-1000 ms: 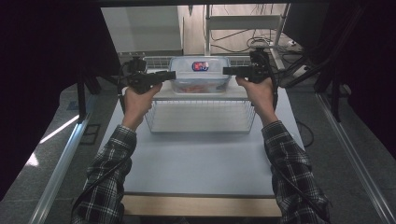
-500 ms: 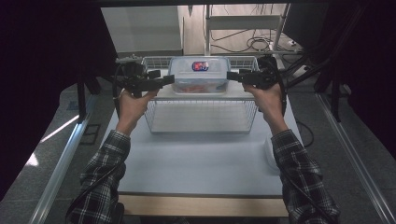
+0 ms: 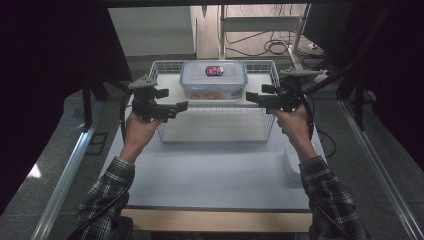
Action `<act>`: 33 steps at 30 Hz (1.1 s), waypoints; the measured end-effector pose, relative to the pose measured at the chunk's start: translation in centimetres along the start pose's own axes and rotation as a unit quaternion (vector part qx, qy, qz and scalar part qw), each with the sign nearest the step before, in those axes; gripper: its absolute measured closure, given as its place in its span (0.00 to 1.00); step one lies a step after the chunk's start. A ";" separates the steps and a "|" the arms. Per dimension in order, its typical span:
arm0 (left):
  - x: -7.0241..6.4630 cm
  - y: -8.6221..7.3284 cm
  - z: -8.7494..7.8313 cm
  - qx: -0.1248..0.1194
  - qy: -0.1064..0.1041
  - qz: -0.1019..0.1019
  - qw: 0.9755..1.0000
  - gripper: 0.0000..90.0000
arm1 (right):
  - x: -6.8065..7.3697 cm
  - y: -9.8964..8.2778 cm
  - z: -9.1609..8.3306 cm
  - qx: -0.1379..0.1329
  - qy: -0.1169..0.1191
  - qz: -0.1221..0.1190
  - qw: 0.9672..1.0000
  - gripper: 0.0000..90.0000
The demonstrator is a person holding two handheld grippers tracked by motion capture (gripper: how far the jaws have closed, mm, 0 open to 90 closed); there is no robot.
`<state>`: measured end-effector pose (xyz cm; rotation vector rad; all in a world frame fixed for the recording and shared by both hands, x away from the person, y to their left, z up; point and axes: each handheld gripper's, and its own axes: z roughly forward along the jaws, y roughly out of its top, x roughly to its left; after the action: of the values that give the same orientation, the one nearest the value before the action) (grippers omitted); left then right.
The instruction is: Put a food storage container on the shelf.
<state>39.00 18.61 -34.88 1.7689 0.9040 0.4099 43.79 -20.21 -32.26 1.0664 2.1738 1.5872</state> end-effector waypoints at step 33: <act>-4.4 -10.3 -2.0 0.012 0.003 0.038 0.999 0.04 | 3.1 -9.5 -2.1 0.042 0.011 -0.069 0.997 0.08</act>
<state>30.89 18.29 -42.85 1.8292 0.8513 0.4558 36.44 -20.94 -39.37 0.9036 2.2918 1.4670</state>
